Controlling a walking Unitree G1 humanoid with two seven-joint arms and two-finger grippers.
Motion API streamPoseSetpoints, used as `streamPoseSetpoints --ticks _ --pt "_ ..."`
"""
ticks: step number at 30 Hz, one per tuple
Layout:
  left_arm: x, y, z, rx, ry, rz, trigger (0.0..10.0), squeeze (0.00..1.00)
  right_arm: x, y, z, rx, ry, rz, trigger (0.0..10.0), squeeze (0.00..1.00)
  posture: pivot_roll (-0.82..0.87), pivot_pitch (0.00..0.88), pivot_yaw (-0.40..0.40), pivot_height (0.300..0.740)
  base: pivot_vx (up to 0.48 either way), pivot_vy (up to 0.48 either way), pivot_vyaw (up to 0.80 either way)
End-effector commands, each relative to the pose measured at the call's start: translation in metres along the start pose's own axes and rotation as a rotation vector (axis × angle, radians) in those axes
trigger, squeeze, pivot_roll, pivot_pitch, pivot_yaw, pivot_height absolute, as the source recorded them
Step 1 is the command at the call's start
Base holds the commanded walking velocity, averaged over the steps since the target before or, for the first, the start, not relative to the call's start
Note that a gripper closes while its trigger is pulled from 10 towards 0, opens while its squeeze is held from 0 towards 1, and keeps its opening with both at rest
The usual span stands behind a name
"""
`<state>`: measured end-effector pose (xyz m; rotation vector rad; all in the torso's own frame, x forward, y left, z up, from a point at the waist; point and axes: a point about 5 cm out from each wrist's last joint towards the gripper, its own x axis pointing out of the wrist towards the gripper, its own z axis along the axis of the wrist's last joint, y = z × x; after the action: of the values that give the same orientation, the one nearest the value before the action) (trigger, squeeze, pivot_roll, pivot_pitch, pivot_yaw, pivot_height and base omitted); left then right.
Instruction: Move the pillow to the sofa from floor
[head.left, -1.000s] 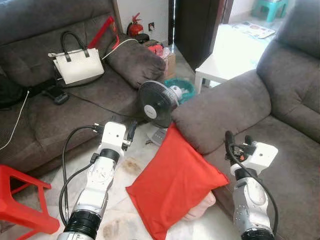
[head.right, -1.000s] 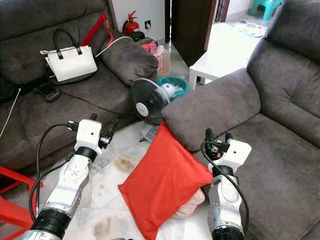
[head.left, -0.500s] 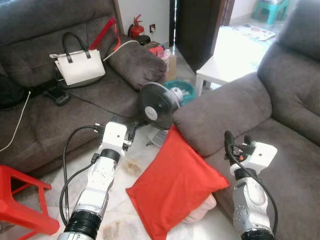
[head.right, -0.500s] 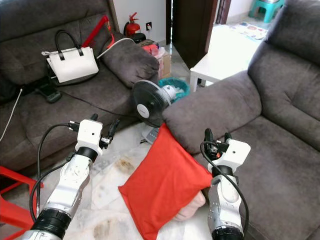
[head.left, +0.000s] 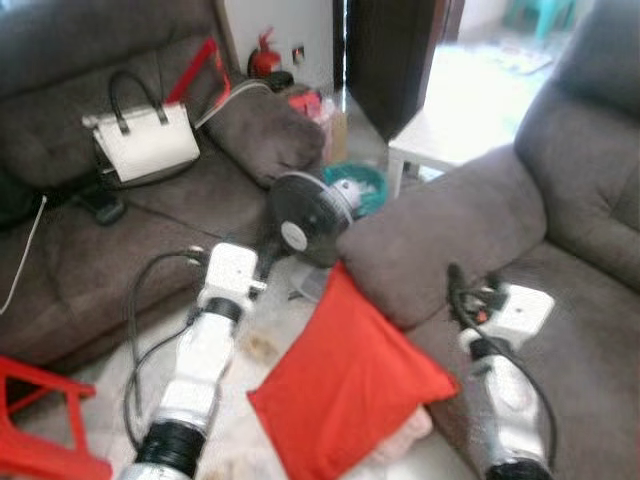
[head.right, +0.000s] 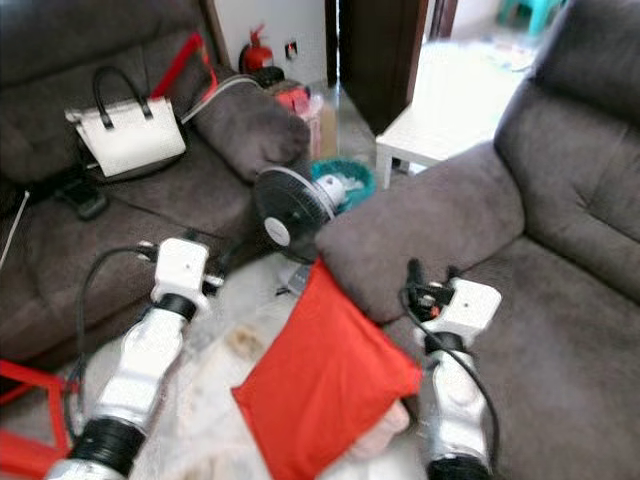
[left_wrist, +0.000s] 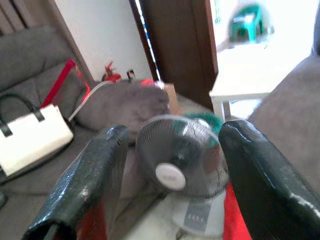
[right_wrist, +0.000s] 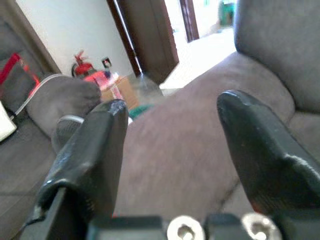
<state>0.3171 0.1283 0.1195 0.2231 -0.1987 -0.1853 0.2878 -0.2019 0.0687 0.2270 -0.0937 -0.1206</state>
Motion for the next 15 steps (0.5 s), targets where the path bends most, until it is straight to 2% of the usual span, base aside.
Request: streamPoseSetpoints --ticks 1,15 --pt "-0.0030 0.0100 -0.0039 0.007 0.018 0.025 10.0 0.00 0.0006 0.0102 -0.0028 0.011 0.013 0.027 10.0 0.00 0.09 0.066 0.046 0.740 0.277 0.000 0.00" --pt "-0.0043 0.0063 -0.0067 0.009 0.022 -0.001 10.0 0.00 0.0016 0.0114 -0.0045 0.012 0.024 0.035 10.0 0.00 0.10 0.064 0.043 0.740 0.020 0.000 0.00"
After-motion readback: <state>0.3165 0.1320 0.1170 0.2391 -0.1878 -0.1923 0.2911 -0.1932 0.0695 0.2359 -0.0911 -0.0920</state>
